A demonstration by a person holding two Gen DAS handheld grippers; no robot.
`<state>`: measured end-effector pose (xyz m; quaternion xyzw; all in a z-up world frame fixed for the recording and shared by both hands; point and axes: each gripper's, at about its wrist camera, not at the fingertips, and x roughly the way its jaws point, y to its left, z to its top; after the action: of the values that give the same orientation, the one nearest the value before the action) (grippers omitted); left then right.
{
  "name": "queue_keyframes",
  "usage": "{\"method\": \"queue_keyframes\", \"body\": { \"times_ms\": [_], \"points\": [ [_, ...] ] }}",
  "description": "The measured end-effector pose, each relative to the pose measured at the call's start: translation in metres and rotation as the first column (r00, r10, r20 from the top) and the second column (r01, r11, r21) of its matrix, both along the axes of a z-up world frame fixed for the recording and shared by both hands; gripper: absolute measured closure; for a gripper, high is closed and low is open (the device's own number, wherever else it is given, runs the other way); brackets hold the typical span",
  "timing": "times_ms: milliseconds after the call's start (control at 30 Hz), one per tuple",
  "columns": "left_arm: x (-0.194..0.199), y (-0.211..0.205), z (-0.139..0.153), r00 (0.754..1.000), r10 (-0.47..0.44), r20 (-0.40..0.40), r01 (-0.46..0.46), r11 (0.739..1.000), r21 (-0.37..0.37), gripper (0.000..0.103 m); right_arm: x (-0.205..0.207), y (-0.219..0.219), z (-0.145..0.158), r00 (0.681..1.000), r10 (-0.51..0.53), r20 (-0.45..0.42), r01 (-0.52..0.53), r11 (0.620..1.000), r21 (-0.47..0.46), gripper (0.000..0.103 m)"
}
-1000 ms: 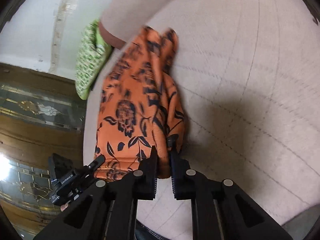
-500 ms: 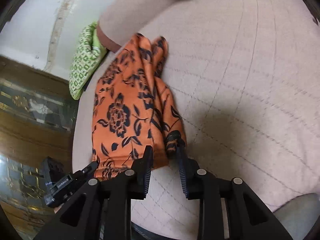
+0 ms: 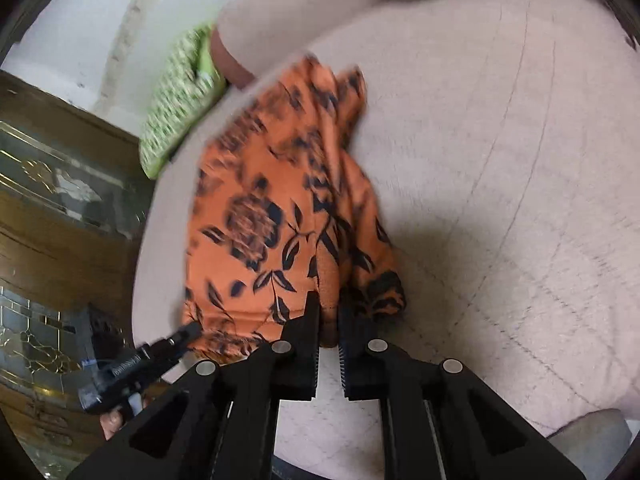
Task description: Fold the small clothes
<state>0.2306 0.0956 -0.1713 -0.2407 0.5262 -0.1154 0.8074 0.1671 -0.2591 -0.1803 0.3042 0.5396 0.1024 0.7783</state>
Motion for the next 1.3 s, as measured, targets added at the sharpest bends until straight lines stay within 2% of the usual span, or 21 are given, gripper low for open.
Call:
{"method": "queue_keyframes", "body": {
  "times_ms": [67, 133, 200, 267, 400, 533, 600, 667, 733, 800, 867, 1000, 1133, 1233, 1300],
  "points": [
    [-0.001, -0.008, -0.001, 1.000, -0.014, 0.004, 0.014, 0.998, 0.063, 0.086, -0.002, -0.003, 0.005, 1.000, -0.017, 0.001, 0.018, 1.000, -0.021, 0.096],
    [-0.001, -0.013, -0.007, 1.000, -0.011, -0.008, 0.012, 0.994, 0.108, 0.085, 0.004, -0.003, -0.011, 0.998, -0.016, -0.058, 0.013, 0.999, -0.053, 0.096],
    [-0.005, -0.019, -0.007, 1.000, -0.021, 0.017, 0.018, 0.988, 0.154, 0.085, 0.008, -0.001, -0.031, 0.995, -0.010, -0.100, 0.004, 0.998, -0.058, 0.096],
    [-0.010, -0.024, -0.004, 0.999, -0.037, 0.037, 0.028, 0.980, 0.199, 0.084, 0.008, 0.002, -0.038, 0.995, -0.010, -0.100, 0.004, 0.998, -0.063, 0.096],
    [-0.012, -0.029, -0.001, 0.998, -0.042, 0.043, 0.031, 0.973, 0.231, 0.082, 0.008, 0.008, -0.035, 0.996, -0.003, -0.090, -0.006, 0.994, -0.105, 0.094],
    [-0.020, -0.035, 0.003, 0.997, -0.052, 0.053, 0.036, 0.962, 0.270, 0.078, 0.003, 0.008, -0.027, 0.994, -0.007, -0.105, -0.003, 0.995, -0.097, 0.082],
    [-0.035, -0.043, 0.015, 0.994, -0.077, 0.082, 0.047, 0.945, 0.324, 0.077, -0.009, 0.004, -0.022, 0.993, -0.022, -0.113, 0.019, 0.999, -0.033, 0.073],
    [-0.054, -0.052, 0.029, 0.985, -0.120, 0.123, 0.065, 0.921, 0.384, 0.071, -0.022, 0.002, -0.012, 0.993, -0.031, -0.111, 0.028, 0.999, -0.026, 0.060],
    [-0.073, -0.059, 0.041, 0.980, -0.143, 0.141, 0.072, 0.906, 0.416, 0.055, -0.039, 0.004, 0.008, 0.996, -0.024, -0.081, 0.021, 0.999, -0.037, 0.054],
    [-0.093, -0.063, 0.058, 0.975, -0.144, 0.169, 0.057, 0.896, 0.440, 0.046, -0.053, 0.007, 0.025, 0.998, -0.017, -0.056, 0.013, 0.998, -0.066, 0.049],
    [-0.112, -0.068, 0.076, 0.969, -0.148, 0.199, 0.045, 0.894, 0.446, 0.042, -0.069, 0.012, 0.046, 1.000, -0.008, -0.024, 0.005, 0.993, -0.115, 0.041],
    [-0.153, -0.076, 0.115, 0.953, -0.158, 0.260, 0.019, 0.885, 0.466, 0.038, -0.100, 0.027, 0.087, 1.000, -0.002, 0.026, 0.008, 0.973, -0.229, 0.036],
    [-0.193, -0.080, 0.151, 0.917, -0.172, 0.361, -0.022, 0.879, 0.476, 0.038, -0.125, 0.043, 0.124, 0.997, 0.016, 0.082, 0.014, 0.939, -0.345, 0.030],
    [-0.216, -0.080, 0.168, 0.911, -0.149, 0.384, -0.062, 0.872, 0.485, 0.038, -0.135, 0.048, 0.140, 0.993, 0.018, 0.117, 0.028, 0.923, -0.383, 0.030],
    [-0.227, -0.081, 0.175, 0.907, -0.127, 0.401, -0.102, 0.858, 0.503, 0.038, -0.142, 0.052, 0.154, 0.990, 0.017, 0.140, 0.039, 0.920, -0.391, 0.030]
  ]
}}
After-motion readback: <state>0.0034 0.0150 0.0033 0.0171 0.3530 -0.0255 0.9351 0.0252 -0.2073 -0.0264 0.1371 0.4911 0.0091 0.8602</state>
